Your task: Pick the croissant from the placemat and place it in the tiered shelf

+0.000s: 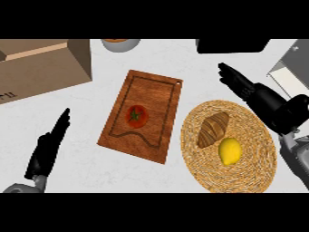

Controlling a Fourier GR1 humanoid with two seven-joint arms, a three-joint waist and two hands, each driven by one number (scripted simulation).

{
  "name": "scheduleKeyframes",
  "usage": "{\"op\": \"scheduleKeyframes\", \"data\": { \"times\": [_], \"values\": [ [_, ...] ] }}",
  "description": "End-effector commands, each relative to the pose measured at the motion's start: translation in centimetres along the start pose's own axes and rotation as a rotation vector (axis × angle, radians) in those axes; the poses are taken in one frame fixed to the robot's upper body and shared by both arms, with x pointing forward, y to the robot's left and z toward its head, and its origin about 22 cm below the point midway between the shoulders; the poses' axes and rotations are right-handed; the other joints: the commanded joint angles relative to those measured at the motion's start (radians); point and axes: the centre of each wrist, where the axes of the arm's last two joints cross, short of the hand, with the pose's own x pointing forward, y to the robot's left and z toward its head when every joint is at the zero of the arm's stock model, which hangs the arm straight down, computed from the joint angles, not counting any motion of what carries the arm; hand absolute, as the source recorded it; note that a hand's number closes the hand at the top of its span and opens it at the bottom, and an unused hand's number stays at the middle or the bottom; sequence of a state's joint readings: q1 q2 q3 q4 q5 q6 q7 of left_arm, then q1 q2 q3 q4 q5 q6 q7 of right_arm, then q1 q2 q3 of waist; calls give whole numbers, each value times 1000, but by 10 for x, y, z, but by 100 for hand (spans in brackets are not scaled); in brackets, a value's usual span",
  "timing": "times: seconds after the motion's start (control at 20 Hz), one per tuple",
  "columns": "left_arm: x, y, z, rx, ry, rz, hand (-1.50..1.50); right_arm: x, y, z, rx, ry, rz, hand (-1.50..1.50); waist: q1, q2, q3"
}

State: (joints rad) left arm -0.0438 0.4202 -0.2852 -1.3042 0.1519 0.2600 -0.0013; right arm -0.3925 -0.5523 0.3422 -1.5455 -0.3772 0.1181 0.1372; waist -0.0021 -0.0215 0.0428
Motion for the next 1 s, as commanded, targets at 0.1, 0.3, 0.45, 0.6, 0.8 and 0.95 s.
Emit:
{"op": "scheduleKeyframes", "data": {
  "times": [0.1, 0.3, 0.45, 0.6, 0.8, 0.95],
  "values": [
    [46, 17, -18, 55, -119, 94, 0, 1, -46, 15, -480, -37, 48, 150, -26, 12, -41],
    [58, 20, -21, 96, -161, 191, 0, -39, -107, 75, -936, 294, 293, 150, -124, 12, -57],
    [84, 24, -26, 45, -204, 244, 0, -56, -57, 50, -1190, 138, -219, -150, -66, 8, -39],
    [103, 31, -25, 6, -198, 260, 0, -60, -23, 67, -1187, -43, -222, -150, -30, 12, -41],
    [92, 41, -32, -7, -197, 245, 0, -13, 13, 81, -1052, -75, -145, -150, -12, 17, -44],
    [109, 34, -34, -15, -185, 254, 0, 3, 16, 82, -910, 132, -101, -150, -14, 15, -46]
  ]
}}
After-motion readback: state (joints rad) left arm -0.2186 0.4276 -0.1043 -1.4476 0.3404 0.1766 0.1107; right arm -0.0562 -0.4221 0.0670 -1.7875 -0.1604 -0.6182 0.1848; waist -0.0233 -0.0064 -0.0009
